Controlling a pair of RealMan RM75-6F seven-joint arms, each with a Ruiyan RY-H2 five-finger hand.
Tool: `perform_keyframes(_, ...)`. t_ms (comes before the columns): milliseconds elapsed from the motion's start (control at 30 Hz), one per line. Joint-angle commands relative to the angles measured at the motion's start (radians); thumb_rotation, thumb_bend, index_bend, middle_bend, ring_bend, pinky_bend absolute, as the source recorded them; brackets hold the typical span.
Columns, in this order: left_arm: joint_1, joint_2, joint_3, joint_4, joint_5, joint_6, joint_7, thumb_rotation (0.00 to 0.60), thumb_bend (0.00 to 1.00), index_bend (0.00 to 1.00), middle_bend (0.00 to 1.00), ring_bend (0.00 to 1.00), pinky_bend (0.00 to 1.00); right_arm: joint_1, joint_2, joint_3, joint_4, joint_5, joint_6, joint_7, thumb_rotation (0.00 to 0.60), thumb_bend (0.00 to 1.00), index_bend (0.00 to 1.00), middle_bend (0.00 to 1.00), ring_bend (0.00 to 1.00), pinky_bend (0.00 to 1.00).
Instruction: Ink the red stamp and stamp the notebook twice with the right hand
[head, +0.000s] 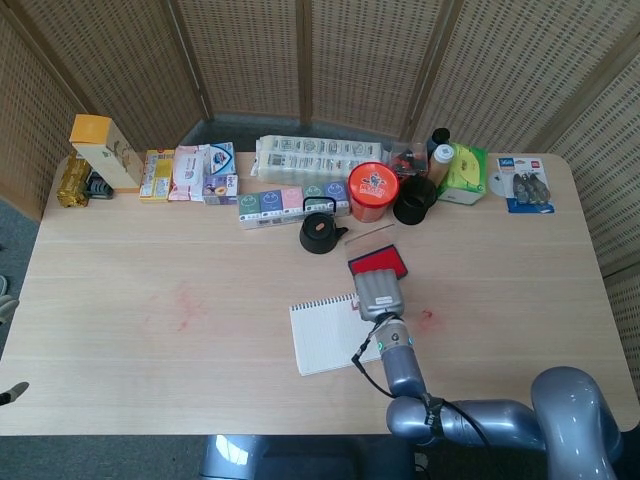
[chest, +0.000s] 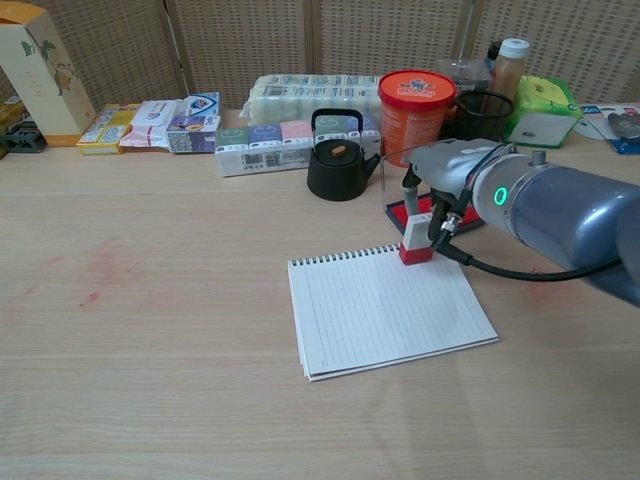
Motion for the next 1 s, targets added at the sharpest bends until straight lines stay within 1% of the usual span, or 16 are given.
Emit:
perform_keyframes(33, 0.000, 0.000, 0.000, 0.000, 0.000, 0.000, 0.000, 0.600, 0.00, 0.00, 0.00, 0.00, 0.01, -0.001, -0.005, 0.000, 0.006, -0.003, -0.004, 0.004, 0.600, 0.47, 0.69, 1.00, 0.99, 1.00)
perform_keyframes(233, 0.000, 0.001, -0.002, 0.002, -0.004, 0.000, -0.003, 0.600, 0.00, 0.00, 0.00, 0.00, 0.01, -0.004, -0.011, 0.002, 0.024, -0.007, -0.017, 0.015, 0.600, 0.47, 0.69, 1.00, 0.99, 1.00)
perform_keyframes(500, 0.000, -0.001, -0.001, 0.001, -0.004, 0.000, 0.000, 0.600, 0.00, 0.00, 0.00, 0.00, 0.01, -0.017, -0.025, -0.016, 0.060, -0.031, -0.049, 0.042, 0.600, 0.47, 0.71, 1.00, 0.99, 1.00)
perform_keyframes(1000, -0.002, -0.002, -0.003, 0.000, -0.010, -0.005, 0.004, 0.600, 0.00, 0.00, 0.00, 0.00, 0.01, -0.029, -0.035, -0.023, 0.094, -0.041, -0.075, 0.057, 0.600, 0.47, 0.71, 1.00, 0.99, 1.00)
